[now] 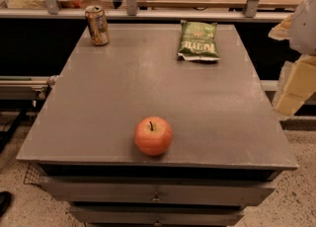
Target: Move green jalapeno chip bag near apple
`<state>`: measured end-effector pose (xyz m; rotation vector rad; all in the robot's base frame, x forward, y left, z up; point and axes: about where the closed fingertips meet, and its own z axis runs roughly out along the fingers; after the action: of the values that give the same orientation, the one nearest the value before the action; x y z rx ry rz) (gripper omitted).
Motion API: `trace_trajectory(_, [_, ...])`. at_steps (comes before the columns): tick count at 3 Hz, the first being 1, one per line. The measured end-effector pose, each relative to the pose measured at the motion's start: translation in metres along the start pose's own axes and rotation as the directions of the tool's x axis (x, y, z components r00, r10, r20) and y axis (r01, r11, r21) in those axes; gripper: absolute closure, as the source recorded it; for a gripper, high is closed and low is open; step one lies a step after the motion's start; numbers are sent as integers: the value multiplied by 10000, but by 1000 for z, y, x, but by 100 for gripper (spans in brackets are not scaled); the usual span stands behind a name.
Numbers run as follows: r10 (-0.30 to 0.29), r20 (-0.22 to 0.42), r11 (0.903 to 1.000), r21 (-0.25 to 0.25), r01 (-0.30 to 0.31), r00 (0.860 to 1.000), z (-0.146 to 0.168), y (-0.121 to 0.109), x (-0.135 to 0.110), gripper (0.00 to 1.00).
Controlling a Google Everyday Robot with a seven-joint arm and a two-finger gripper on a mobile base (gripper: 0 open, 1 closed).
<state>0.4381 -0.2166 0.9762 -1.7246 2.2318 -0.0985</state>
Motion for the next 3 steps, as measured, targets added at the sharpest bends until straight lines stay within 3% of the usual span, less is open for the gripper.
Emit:
trace_trajectory(1, [0,1,10000,2,0,10000,0,0,0,0])
trace_trajectory(2, [259,538,9996,132,-267,9982,15,-17,-6,0])
trace_trajectory(3, [811,1481,9958,312,-866,9856,44,-58,-21,0])
